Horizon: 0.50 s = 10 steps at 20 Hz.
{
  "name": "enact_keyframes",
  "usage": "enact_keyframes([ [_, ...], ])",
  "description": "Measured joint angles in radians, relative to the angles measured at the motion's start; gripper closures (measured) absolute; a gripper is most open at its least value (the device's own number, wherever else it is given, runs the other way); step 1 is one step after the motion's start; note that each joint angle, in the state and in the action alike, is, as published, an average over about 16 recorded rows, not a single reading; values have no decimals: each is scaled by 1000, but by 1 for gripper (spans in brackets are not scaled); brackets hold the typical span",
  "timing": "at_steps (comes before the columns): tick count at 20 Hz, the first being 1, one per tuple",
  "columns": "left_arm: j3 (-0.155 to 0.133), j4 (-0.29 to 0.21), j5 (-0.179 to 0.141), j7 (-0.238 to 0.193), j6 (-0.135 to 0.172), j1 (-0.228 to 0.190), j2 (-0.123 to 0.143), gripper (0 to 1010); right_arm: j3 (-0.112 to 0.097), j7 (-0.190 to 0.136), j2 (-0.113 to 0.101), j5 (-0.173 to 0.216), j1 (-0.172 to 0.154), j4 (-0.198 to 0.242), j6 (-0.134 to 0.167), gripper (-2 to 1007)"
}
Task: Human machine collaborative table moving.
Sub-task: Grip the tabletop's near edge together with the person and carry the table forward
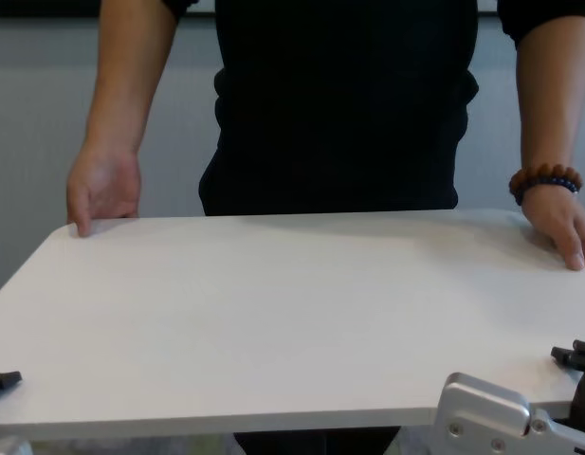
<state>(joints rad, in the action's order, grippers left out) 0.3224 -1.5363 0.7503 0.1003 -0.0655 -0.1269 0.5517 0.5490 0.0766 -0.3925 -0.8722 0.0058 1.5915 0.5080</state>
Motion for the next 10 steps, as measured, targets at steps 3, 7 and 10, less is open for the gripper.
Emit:
enact_keyframes([
  [3, -18, -28, -15, -15, -3, -16, 4, 670, 0, -4, 0, -19, -5, 21, 11, 666],
  [7, -39, -71, -30, -36, -9, -34, 11, 671, -5, -12, -4, -38, -14, 56, 24, 667],
  [10, -51, -103, -34, -49, -12, -44, 15, 671, -10, -20, -8, -54, -19, 84, 34, 667],
])
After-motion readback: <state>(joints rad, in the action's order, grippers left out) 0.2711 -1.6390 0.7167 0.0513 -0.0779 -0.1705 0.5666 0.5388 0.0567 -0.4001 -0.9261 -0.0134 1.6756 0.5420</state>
